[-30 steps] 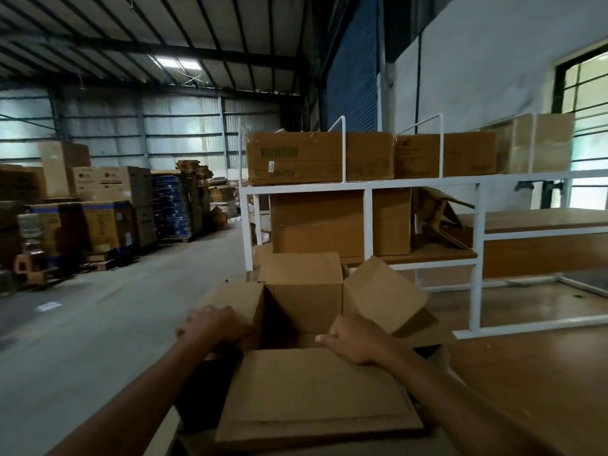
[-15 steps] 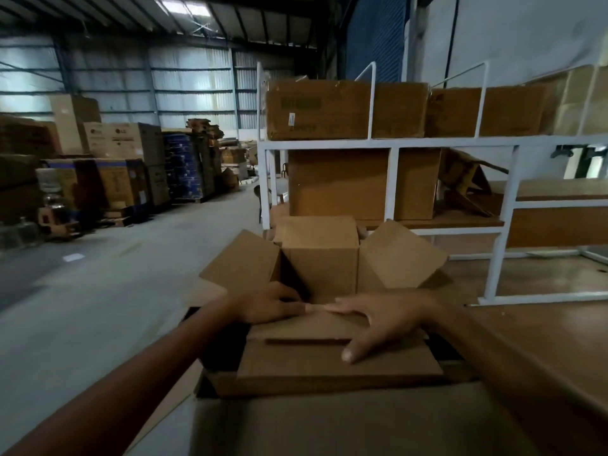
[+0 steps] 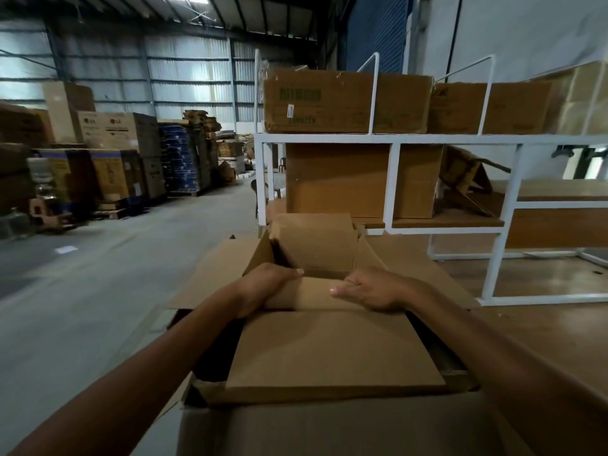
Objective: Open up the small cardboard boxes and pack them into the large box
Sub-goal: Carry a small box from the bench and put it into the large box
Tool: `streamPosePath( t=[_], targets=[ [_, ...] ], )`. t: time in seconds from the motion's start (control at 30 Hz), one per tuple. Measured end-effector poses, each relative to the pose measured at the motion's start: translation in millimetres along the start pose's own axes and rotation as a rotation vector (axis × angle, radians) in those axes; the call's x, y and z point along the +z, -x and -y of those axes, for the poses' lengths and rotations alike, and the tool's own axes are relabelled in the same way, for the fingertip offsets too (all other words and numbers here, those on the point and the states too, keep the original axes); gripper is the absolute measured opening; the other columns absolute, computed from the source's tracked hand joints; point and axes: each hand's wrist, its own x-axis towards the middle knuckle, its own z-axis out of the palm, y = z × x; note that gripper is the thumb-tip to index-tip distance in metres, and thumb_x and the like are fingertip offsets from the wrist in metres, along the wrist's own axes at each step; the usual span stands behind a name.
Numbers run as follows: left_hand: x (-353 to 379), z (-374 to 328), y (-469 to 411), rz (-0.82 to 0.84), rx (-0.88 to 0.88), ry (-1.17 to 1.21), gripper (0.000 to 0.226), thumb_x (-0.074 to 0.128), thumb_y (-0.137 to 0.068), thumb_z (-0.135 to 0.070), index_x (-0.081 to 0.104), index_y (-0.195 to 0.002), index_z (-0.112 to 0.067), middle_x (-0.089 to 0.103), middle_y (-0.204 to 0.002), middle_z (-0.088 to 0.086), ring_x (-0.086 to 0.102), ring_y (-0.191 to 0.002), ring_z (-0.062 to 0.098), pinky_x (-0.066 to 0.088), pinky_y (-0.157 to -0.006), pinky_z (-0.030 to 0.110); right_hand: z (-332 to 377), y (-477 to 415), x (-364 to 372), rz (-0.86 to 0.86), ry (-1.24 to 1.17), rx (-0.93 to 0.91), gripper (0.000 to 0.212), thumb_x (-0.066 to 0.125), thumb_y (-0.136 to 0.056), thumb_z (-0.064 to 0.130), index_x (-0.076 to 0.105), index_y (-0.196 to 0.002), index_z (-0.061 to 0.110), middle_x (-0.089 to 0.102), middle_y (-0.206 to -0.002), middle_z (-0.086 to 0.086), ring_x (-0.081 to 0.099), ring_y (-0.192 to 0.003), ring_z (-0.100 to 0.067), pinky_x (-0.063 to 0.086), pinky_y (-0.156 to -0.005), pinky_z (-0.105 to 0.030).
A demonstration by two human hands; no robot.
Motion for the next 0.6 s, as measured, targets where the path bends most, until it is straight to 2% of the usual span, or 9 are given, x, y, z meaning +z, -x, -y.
streamPosePath(
  t=[0.1,0.13,0.2,0.27,0.3,0.37,0.43,0.53,0.6],
  targets=[
    [2,-2,-6,-0.092,0.38,-0.715,0.014,0.059,-0.091,-0.019,0.073,-0.088,-0.021,0.07,-0.086,-0.007,0.065,-0.081,0.006,0.055,-0.073,0.024,-5,-5,10,0.179,-0.027,0.098,0.054,0.038,-0.095,0.063,0.074,-0.094,0.022,0.073,-0.097,-0.002,0.066,-0.087,-0.017,0.052,-0.087,-0.04],
    [5,-1,-8,-0.099,0.433,-0.918,0.015,0.057,-0.09,-0.019,0.071,-0.084,-0.022,0.069,-0.081,-0.008,0.065,-0.074,0.006,0.057,-0.071,0.027,-6,-7,14,0.238,-0.047,0.142,0.062,0.034,-0.094,0.067,0.074,-0.106,0.021,0.073,-0.108,-0.003,0.067,-0.098,-0.017,0.049,-0.096,-0.04],
    [11,1,-8,-0.03,0.377,-1.159,0.021,0.053,-0.093,-0.029,0.071,-0.087,-0.021,0.07,-0.084,-0.005,0.066,-0.075,0.012,0.057,-0.074,0.032,-10,-9,21,0.272,-0.105,0.184,0.073,0.026,-0.091,0.074,0.072,-0.115,0.023,0.071,-0.118,-0.001,0.065,-0.108,-0.016,0.044,-0.102,-0.037],
    [14,3,-6,0.141,0.187,-1.158,0.035,0.042,-0.099,-0.038,0.071,-0.103,-0.017,0.07,-0.103,0.001,0.065,-0.092,0.017,0.051,-0.086,0.034,-15,-11,24,0.172,-0.108,0.151,0.068,0.028,-0.09,0.075,0.076,-0.101,0.028,0.074,-0.105,0.003,0.067,-0.098,-0.014,0.046,-0.099,-0.035],
    [16,3,-4,0.218,0.105,-1.126,0.041,0.037,-0.101,-0.038,0.069,-0.109,-0.015,0.068,-0.111,0.004,0.063,-0.1,0.019,0.047,-0.09,0.034,-18,-11,27,0.096,-0.093,0.131,0.064,0.033,-0.091,0.072,0.077,-0.088,0.026,0.075,-0.092,0.002,0.069,-0.087,-0.013,0.049,-0.092,-0.035],
    [17,5,-6,0.249,0.072,-1.068,0.044,0.033,-0.102,-0.038,0.069,-0.113,-0.015,0.067,-0.117,0.004,0.061,-0.103,0.018,0.045,-0.092,0.034,-21,-10,31,-0.04,-0.044,0.079,0.061,0.044,-0.092,0.063,0.074,-0.073,0.014,0.07,-0.072,-0.005,0.063,-0.064,-0.015,0.049,-0.073,-0.035],
    [18,8,-9,0.219,0.1,-1.035,0.042,0.035,-0.1,-0.041,0.07,-0.107,-0.018,0.068,-0.111,0.003,0.062,-0.097,0.015,0.047,-0.091,0.036,-20,-7,33,-0.118,0.013,0.054,0.057,0.048,-0.094,0.055,0.07,-0.068,0.01,0.063,-0.064,-0.007,0.055,-0.055,-0.014,0.044,-0.064,-0.034],
    [16,16,-15,0.177,0.149,-1.035,0.037,0.038,-0.098,-0.045,0.069,-0.093,-0.025,0.068,-0.1,-0.001,0.062,-0.089,0.012,0.049,-0.088,0.038,-18,-2,35,-0.25,0.117,0.05,0.051,0.047,-0.096,0.05,0.066,-0.068,0.011,0.063,-0.068,-0.007,0.056,-0.059,-0.018,0.044,-0.062,-0.035],
    [14,22,-17,0.115,0.208,-1.018,0.034,0.04,-0.097,-0.048,0.065,-0.083,-0.029,0.067,-0.091,-0.004,0.062,-0.082,0.01,0.051,-0.082,0.036,-16,4,39,-0.369,0.173,0.084,0.043,0.046,-0.097,0.047,0.064,-0.07,0.018,0.062,-0.067,-0.001,0.056,-0.061,-0.012,0.041,-0.06,-0.03]
  ],
)
